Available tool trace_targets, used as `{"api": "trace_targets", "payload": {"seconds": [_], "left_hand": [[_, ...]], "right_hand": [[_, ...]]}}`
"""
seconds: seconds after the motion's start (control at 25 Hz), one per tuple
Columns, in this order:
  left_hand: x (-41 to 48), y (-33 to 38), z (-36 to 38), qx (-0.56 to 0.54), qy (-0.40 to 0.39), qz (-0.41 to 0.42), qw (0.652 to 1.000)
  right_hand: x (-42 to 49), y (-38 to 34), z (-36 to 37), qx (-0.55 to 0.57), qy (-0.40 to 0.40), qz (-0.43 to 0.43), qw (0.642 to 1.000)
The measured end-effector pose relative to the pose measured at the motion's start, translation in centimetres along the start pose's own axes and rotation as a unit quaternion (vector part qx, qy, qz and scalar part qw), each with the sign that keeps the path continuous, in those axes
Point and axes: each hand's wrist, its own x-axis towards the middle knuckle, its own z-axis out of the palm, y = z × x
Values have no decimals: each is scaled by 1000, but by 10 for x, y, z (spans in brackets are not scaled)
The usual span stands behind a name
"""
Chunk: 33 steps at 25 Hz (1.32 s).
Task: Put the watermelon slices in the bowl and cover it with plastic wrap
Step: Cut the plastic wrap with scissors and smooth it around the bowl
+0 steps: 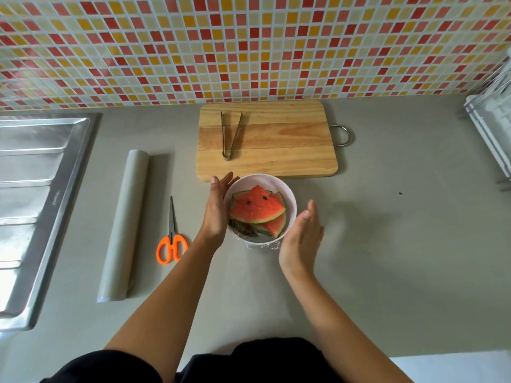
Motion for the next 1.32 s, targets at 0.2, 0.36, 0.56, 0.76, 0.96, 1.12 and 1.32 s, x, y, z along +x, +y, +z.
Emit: {"api": "trace_targets", "payload": {"seconds": [0.2,0.36,0.56,0.76,0.96,1.12,1.32], "left_hand": [[-12,-2,4,-91,-25,18,995],[-36,-18,5,-140,25,55,988],[-65,-40,7,-107,72,50,990],[-22,-22,-19,-51,129,37,990],[17,7,-26,38,13,-6,999],[-8,8,-25,-8,31,-17,999],[-54,-4,-14,-76,104,-7,992]], "right_hand": [[31,-19,2,131,-151,67,977],[79,-49,8,130,-275,63,950],[86,-72,9,61,-325,-29,943],[42,-47,-13,135,-1,-48,990],[-45,-15,-15,209,-23,76,975],[-26,-26,-10,218,-73,81,970],[-1,-19,-7,259,-78,60,961]]}}
